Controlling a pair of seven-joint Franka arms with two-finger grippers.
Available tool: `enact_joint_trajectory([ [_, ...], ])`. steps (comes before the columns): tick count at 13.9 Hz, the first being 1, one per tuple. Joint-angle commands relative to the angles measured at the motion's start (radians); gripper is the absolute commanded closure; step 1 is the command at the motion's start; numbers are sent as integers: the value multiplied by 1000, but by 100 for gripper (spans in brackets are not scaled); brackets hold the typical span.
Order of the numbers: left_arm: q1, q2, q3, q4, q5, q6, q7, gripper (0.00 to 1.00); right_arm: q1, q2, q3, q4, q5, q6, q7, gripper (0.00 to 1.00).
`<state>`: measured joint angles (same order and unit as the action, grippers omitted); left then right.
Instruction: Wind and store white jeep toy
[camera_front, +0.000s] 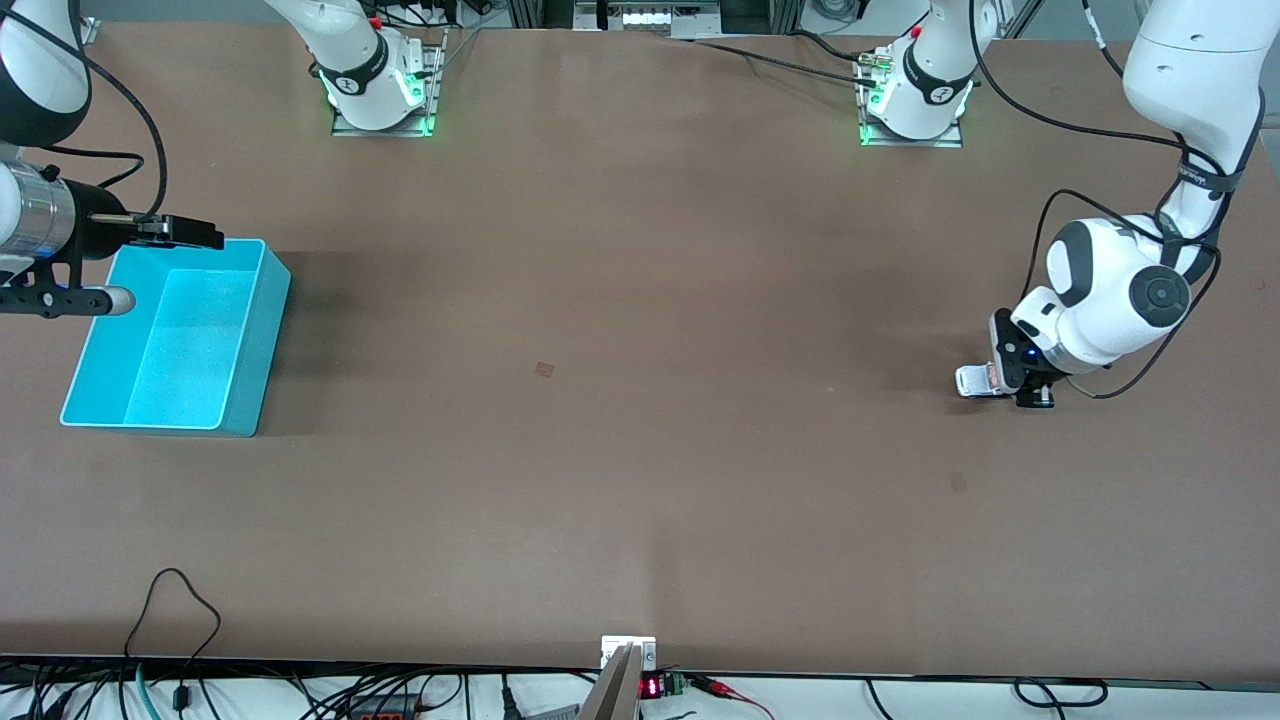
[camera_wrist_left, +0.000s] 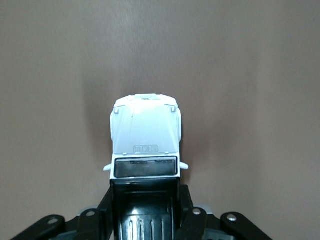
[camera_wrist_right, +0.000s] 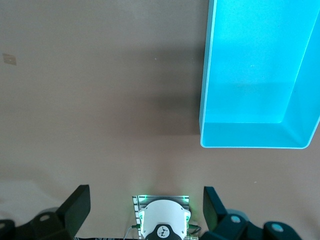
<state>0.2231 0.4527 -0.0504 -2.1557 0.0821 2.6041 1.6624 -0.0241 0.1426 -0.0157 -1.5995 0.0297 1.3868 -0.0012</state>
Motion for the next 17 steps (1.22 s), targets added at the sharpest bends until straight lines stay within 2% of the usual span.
enact_joint_trajectory([
  [1,45,57,-3,30,27,5,51,97,-5,3,3,12,15,-17,-2,0],
  [10,150,80,-5,31,27,5,86,97,-5,3,3,9,15,-19,-2,0],
  [17,185,81,-5,33,28,5,86,95,-7,3,2,9,15,-20,-2,0],
])
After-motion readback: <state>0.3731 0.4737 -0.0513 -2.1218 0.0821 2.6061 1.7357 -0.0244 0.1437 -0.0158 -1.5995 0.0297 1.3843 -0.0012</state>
